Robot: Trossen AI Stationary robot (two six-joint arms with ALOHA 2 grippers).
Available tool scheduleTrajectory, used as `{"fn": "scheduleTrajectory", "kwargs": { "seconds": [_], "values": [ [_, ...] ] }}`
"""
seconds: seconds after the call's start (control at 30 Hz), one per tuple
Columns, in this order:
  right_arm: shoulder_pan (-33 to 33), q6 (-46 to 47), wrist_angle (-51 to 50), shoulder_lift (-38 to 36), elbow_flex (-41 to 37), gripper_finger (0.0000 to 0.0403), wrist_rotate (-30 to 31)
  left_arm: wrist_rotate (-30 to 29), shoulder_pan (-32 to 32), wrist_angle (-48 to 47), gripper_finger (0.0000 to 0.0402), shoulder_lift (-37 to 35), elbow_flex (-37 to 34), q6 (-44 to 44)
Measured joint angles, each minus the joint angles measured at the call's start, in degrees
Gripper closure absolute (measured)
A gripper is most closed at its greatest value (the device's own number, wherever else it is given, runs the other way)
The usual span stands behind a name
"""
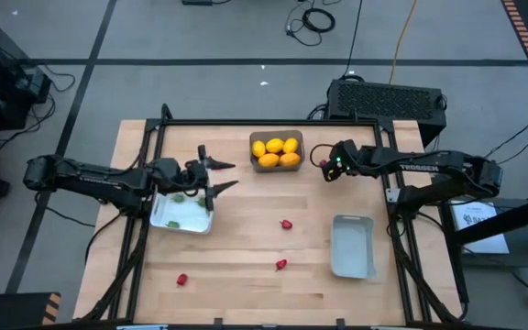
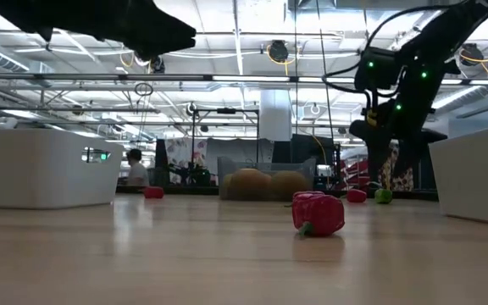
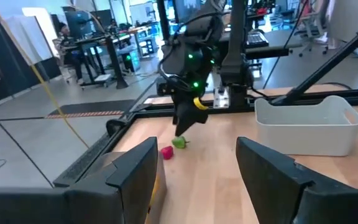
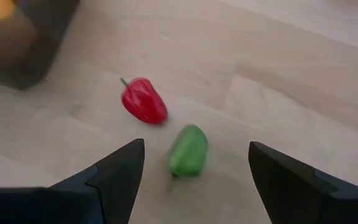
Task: Sort produce into baskets
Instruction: Put the green bell pepper into the white bin
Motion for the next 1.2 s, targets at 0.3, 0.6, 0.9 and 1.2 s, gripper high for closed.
{"fn": "scheduleTrajectory", "kwargs": {
  "seconds": [0.3, 0.6, 0.9, 1.2],
  "values": [
    [0.00, 2.69, 4.76, 2.43, -3.27, 0.0124, 0.22, 0.22, 0.07, 1.04, 0.0175, -0.09, -0.07, 0.00],
    [0.02, 1.94, 8.97, 7.98, -3.54, 0.0152, 0.02, 0.22, 0.07, 0.97, 0.0175, -0.09, -0.07, 0.32],
    [0.09, 0.03, 10.19, 10.93, -3.32, 0.0249, 0.03, 0.22, 0.07, 0.94, 0.0175, -0.09, -0.07, 0.41],
    [0.36, -2.08, 10.69, 5.06, -3.55, 0.0331, -3.41, 0.22, 0.07, 0.22, 0.0175, -0.09, -0.07, 0.39]
  ]
}}
